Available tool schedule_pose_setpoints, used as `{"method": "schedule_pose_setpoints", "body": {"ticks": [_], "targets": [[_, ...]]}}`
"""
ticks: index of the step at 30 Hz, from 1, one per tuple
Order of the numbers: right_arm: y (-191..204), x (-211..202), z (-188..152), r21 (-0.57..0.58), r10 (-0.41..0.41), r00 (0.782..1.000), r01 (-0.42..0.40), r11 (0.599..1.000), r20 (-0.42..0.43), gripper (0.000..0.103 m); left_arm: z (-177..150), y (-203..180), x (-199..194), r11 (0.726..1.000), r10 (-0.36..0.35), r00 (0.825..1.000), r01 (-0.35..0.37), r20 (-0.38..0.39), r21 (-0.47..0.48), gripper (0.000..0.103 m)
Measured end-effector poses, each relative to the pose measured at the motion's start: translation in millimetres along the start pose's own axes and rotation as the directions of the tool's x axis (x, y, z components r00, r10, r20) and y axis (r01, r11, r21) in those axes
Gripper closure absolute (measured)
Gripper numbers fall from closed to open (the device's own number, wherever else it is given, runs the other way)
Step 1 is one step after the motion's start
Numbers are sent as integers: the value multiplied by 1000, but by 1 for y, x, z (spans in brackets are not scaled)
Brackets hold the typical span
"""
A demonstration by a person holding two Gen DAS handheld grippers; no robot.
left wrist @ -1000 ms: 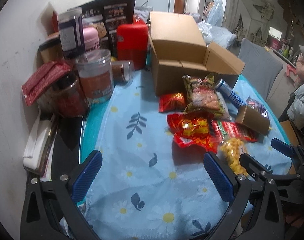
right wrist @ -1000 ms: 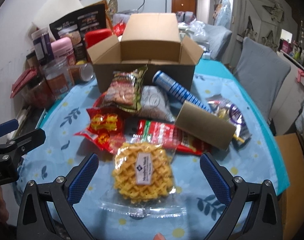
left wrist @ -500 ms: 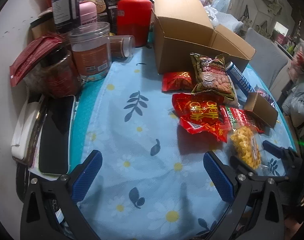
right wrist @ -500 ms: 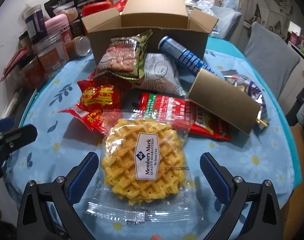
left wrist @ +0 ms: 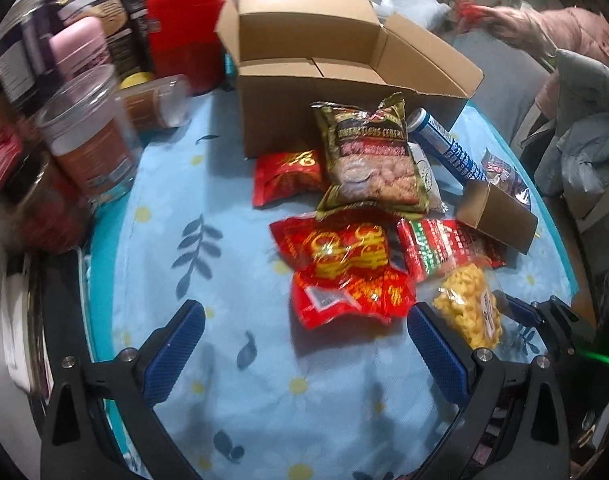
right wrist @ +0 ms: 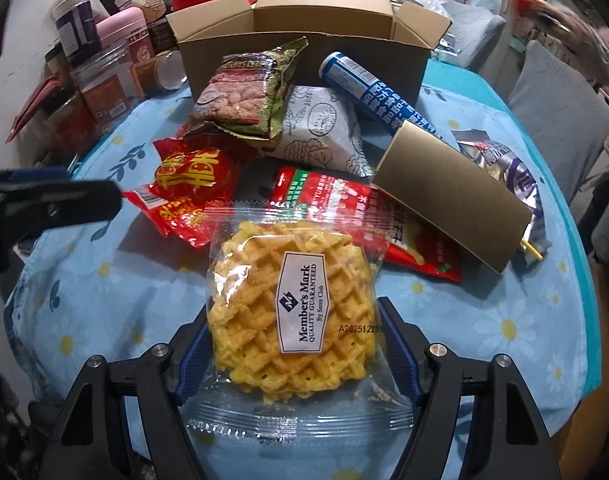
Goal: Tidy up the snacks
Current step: 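Grasp the waffle packet with the right tool while the left tool grasps the red pastry bag, then lift the red pastry bag and waffle packet toward the cardboard box with both tools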
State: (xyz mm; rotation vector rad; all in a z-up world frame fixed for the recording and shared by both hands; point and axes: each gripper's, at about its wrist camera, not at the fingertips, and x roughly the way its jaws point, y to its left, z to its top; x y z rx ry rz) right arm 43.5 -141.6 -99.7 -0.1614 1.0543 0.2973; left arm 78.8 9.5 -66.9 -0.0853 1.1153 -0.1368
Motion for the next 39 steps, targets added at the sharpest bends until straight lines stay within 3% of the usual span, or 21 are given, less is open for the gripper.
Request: {"method": "schedule_pose_setpoints", "body": {"ticks": [13, 16, 21, 26, 39], "targets": [[-1, 2, 2, 4, 8, 1000, -8, 1000, -8, 28, 29, -15, 61, 999, -38, 989, 43, -145, 28, 0], [0, 3, 2, -8, -8, 1000, 8, 1000, -7, 27, 32, -18, 69, 998, -26, 989, 34, -144, 48, 0], [3, 6, 3, -21, -24, 1000, 23, 1000, -4, 27, 33, -21, 79, 996, -25, 990, 36, -136, 77, 21], [2, 6, 3, -10, -21, 1000, 21, 1000, -1, 27, 32, -19, 78, 994, -36, 993, 47, -112, 102, 29], [6, 2, 0, -22, 23, 1000, -23, 999, 5, 27, -4, -5, 70, 993, -47, 991, 60, -125, 101, 29]]}}
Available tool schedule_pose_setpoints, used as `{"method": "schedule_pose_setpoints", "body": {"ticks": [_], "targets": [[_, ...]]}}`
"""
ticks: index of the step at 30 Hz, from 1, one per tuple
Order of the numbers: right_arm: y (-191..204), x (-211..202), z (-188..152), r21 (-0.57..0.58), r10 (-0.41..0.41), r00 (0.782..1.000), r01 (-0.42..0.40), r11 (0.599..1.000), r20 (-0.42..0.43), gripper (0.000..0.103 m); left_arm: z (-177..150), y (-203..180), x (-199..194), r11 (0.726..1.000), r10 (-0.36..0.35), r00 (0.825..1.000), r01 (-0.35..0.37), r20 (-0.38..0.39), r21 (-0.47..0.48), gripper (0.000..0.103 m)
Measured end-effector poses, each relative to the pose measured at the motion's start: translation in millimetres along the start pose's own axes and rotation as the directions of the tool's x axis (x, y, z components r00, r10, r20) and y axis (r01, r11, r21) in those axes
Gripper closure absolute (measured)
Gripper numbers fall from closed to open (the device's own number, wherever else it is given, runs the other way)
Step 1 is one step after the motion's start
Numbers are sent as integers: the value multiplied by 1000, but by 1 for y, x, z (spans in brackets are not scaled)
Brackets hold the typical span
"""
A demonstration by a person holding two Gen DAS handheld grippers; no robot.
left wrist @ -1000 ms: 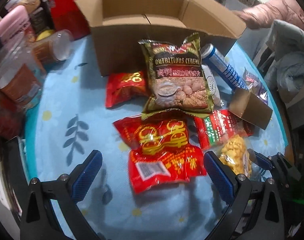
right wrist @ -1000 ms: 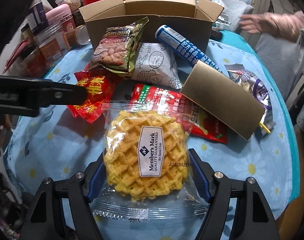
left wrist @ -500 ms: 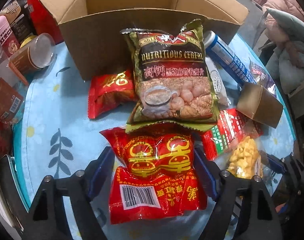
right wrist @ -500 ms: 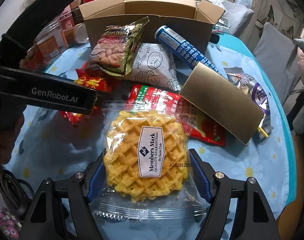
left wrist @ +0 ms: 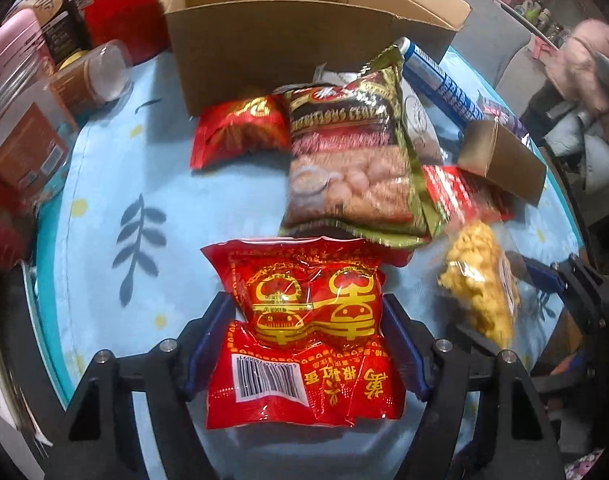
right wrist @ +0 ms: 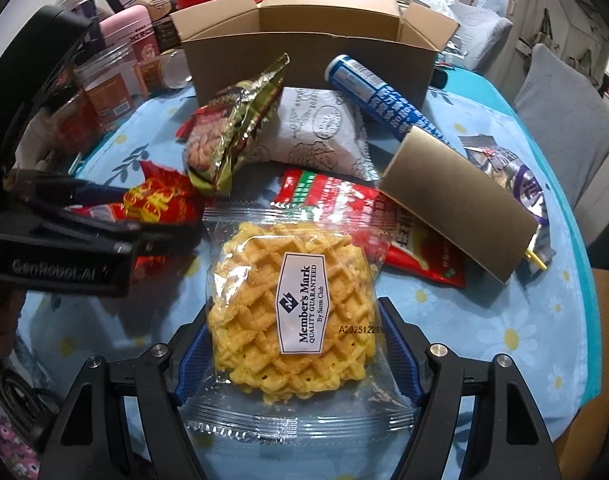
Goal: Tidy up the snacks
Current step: 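Lift the red pastry bag and waffle packet toward the cardboard box with both tools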
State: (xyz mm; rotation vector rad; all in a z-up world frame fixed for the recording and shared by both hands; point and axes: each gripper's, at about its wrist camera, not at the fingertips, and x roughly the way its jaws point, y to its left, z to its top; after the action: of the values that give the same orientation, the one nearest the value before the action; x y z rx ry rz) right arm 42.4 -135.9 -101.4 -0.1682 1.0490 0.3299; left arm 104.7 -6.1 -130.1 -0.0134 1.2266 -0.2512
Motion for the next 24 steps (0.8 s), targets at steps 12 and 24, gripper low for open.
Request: {"method": "schedule_pose_setpoints", "body": {"ticks": [12, 24], "targets": [[18, -2, -1, -51, 32, 999, -31, 998, 23, 28, -4, -8, 21, 1000, 19, 999, -19, -37, -2, 29], [12, 2, -2, -63, 7, 1000, -5, 998, 29, 30, 8, -58, 55, 991, 114, 992, -117, 50, 62, 28]]}}
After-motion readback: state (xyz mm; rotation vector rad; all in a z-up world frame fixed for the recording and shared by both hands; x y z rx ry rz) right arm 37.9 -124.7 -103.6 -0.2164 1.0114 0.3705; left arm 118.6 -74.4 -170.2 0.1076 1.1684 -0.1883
